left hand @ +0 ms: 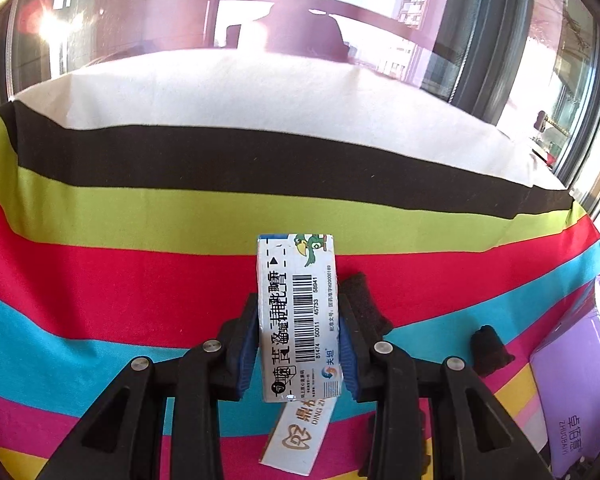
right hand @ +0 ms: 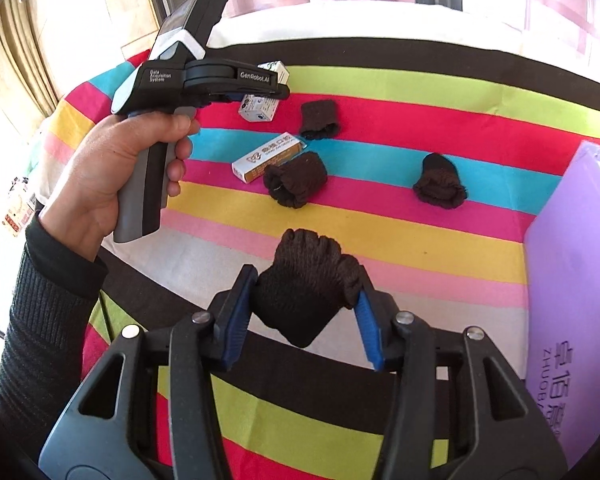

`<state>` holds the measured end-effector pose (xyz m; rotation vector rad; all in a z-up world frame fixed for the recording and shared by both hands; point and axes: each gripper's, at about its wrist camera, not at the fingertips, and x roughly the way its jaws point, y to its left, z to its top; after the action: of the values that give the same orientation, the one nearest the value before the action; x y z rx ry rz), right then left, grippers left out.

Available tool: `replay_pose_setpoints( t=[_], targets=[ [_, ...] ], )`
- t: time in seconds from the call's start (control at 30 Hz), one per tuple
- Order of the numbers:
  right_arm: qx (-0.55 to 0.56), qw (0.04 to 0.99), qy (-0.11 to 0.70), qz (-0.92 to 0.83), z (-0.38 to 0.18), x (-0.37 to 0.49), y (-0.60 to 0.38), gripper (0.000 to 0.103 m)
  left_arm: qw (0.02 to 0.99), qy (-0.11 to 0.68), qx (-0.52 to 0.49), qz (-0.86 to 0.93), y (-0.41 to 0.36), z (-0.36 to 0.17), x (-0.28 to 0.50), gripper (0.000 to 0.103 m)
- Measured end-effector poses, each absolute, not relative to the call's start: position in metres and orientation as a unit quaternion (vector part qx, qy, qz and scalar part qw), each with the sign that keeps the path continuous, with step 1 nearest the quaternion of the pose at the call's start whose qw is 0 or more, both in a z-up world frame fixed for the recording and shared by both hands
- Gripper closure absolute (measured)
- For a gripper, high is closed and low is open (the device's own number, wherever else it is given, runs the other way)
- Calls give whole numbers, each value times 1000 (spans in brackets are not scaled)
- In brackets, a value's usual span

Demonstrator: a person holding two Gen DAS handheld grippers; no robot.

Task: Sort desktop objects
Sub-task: 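Carry the medicine box and glove into the purple box, opening both tools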

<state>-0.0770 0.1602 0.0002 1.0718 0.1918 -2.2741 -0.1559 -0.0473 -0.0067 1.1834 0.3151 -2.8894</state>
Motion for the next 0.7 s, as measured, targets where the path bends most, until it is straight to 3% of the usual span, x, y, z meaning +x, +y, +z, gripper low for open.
replay_pose_setpoints(
  t=[0.27,0.47,0.7],
  targets=[
    [364,260,19,-894,53,-71,230,52,-77,80,324,-939,-12,49,-146,67],
    [337,206,-12,-919,78,-69,287,52,-178,44,283,-942,88,91,-172,67],
    [332,138,-51,-932,79,-71,361,52,-281,18,273,-920,150,115,-109,67]
  ],
)
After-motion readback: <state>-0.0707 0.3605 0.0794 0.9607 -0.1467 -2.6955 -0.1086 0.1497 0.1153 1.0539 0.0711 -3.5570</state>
